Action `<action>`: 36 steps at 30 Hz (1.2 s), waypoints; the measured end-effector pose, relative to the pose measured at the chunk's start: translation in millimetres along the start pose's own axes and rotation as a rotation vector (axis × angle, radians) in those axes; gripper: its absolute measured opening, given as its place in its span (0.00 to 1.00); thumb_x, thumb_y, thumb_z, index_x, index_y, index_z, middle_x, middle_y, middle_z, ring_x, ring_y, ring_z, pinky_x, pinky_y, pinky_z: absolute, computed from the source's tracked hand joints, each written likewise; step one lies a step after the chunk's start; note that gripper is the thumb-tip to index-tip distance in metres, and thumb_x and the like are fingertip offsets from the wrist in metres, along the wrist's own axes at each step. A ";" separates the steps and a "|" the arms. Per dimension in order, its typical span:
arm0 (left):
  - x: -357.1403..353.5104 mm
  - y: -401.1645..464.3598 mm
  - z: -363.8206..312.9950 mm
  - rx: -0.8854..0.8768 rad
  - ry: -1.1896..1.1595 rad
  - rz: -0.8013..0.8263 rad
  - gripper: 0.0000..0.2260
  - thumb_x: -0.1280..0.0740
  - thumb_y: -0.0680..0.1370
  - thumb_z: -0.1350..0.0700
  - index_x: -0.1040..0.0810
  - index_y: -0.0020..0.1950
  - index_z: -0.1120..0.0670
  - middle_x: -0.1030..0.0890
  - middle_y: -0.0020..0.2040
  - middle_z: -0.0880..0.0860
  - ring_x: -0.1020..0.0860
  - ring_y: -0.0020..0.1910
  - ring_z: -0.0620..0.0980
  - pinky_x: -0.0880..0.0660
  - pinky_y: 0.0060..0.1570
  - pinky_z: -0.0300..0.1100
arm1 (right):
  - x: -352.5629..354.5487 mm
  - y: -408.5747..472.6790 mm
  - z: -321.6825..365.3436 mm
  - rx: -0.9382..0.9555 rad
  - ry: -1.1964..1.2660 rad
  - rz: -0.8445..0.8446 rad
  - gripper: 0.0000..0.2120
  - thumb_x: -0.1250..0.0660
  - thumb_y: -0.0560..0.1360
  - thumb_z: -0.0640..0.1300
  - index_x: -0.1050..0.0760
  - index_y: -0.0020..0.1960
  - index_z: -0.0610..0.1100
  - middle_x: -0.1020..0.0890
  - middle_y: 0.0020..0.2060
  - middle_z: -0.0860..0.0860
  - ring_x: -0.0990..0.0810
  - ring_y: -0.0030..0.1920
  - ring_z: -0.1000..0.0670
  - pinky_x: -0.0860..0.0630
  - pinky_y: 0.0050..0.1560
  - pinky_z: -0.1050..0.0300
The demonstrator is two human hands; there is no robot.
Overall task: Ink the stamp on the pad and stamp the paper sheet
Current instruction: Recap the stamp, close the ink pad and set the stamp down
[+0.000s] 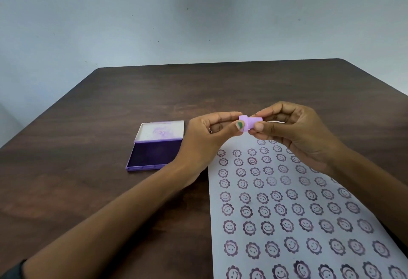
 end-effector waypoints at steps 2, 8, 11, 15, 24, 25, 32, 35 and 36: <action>0.9 0.6 -0.1 -0.001 0.005 0.004 0.11 0.29 0.74 0.55 0.18 0.56 0.52 0.16 0.43 0.39 0.18 0.44 0.36 0.28 0.39 0.25 | -0.8 -0.6 0.2 0.009 -0.009 -0.003 0.15 0.24 0.57 0.42 0.20 0.43 0.42 0.15 0.42 0.40 0.16 0.43 0.41 0.18 0.44 0.56; 2.9 1.8 -2.2 -0.044 0.029 0.006 0.12 0.29 0.73 0.55 0.18 0.56 0.53 0.15 0.47 0.44 0.18 0.46 0.38 0.27 0.41 0.26 | -1.1 0.0 0.9 0.029 0.000 0.007 0.16 0.23 0.57 0.43 0.20 0.44 0.42 0.14 0.42 0.42 0.15 0.42 0.43 0.19 0.42 0.59; 1.5 2.6 -1.7 -0.064 0.051 0.004 0.11 0.30 0.74 0.56 0.19 0.55 0.53 0.17 0.45 0.41 0.18 0.45 0.37 0.27 0.41 0.26 | 1.1 1.4 -1.6 0.025 0.000 0.009 0.16 0.24 0.59 0.43 0.20 0.45 0.42 0.14 0.43 0.42 0.15 0.43 0.43 0.19 0.41 0.60; 2.1 3.4 -3.2 -0.095 0.120 0.010 0.15 0.30 0.74 0.55 0.21 0.60 0.54 0.18 0.50 0.41 0.20 0.48 0.32 0.26 0.46 0.27 | 7.2 3.5 -5.3 0.013 0.035 -0.036 0.16 0.25 0.61 0.44 0.20 0.48 0.41 0.14 0.41 0.43 0.16 0.41 0.47 0.20 0.40 0.61; 21.5 -3.6 -27.9 -0.232 0.600 -0.018 0.17 0.37 0.78 0.47 0.24 0.65 0.50 0.22 0.64 0.48 0.25 0.62 0.44 0.28 0.64 0.47 | 9.8 3.0 -17.0 0.003 -0.082 -0.166 0.16 0.27 0.63 0.46 0.21 0.48 0.39 0.16 0.41 0.42 0.17 0.39 0.47 0.18 0.40 0.59; 20.2 -7.4 -27.4 -0.215 0.667 0.036 0.17 0.38 0.78 0.46 0.25 0.65 0.49 0.23 0.65 0.47 0.26 0.63 0.45 0.31 0.66 0.48 | 9.6 2.7 -16.9 0.009 -0.098 -0.169 0.16 0.27 0.63 0.46 0.21 0.48 0.40 0.15 0.40 0.42 0.16 0.39 0.47 0.18 0.40 0.59; -4.3 -61.5 -4.8 -0.136 1.076 0.537 0.39 0.45 0.71 0.28 0.48 0.76 0.47 0.47 0.78 0.47 0.52 0.76 0.44 0.64 0.68 0.41 | 10.3 4.1 -19.0 0.052 -0.193 -0.161 0.13 0.27 0.64 0.46 0.20 0.46 0.42 0.14 0.37 0.46 0.16 0.38 0.47 0.18 0.39 0.60; -10.9 -74.4 3.8 -0.112 1.101 0.612 0.44 0.46 0.71 0.27 0.58 0.77 0.49 0.58 0.78 0.47 0.61 0.76 0.43 0.67 0.70 0.41 | 13.0 7.3 -19.2 0.056 -0.215 -0.159 0.13 0.26 0.64 0.46 0.21 0.46 0.42 0.14 0.37 0.46 0.16 0.38 0.47 0.19 0.39 0.60; -13.2 -74.2 5.5 -0.109 1.114 0.620 0.45 0.45 0.71 0.28 0.60 0.77 0.50 0.60 0.78 0.47 0.62 0.76 0.44 0.67 0.71 0.42 | 14.2 8.9 -19.3 0.055 -0.220 -0.162 0.13 0.26 0.64 0.46 0.21 0.46 0.41 0.15 0.37 0.46 0.16 0.38 0.47 0.19 0.39 0.61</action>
Point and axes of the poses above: each hand's wrist, its own y-axis towards the middle knuckle, its own x-axis out of the back of the hand, z = x × y, the point moved 5 cm from there along y, towards the middle knuckle
